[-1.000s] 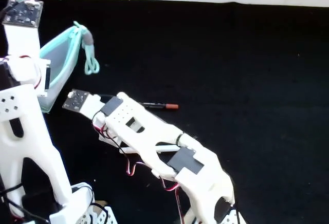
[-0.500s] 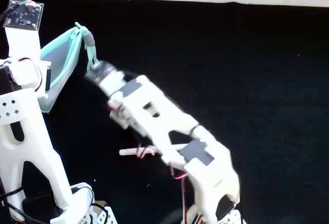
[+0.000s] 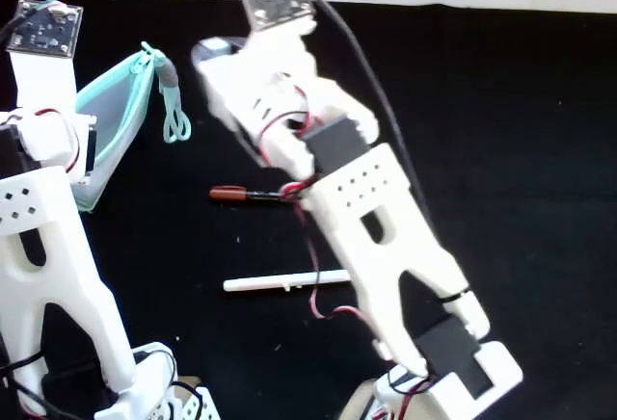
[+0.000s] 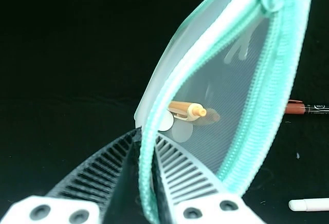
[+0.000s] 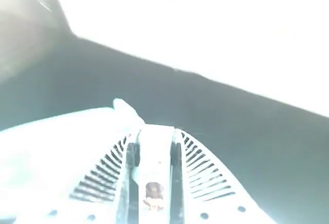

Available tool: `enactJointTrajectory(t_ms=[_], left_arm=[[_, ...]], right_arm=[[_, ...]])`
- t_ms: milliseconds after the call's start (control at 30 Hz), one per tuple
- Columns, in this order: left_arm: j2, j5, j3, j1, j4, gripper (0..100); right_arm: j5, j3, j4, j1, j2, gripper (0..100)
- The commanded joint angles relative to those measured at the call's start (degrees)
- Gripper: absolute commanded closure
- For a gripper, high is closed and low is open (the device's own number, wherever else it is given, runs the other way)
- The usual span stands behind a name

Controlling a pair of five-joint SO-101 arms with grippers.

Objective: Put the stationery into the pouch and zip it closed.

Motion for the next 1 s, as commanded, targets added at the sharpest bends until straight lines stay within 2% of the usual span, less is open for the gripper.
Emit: enactJointTrajectory(t_ms=[0,300,533,967], left_arm=[[0.6,0.5,0.3,1.6,-0.3,99],[0.6,0.5,0.3,3.2,1.8,99],[0.6,0.5,0.2,3.2,1.5,99],[0.7,0.5,0.0,3.2,1.4,99]], right_arm=[[-2.9,-7.5,-5.8,-3.9,1.1,99.2],[-9.8,-20.3,-8.5,-5.8,10.9,99.2],[-11.5,-20.4,-8.3,-5.5,17.5,99.2],[-13.5,-18.2,-4.0,-7.5,17.5,99.2]])
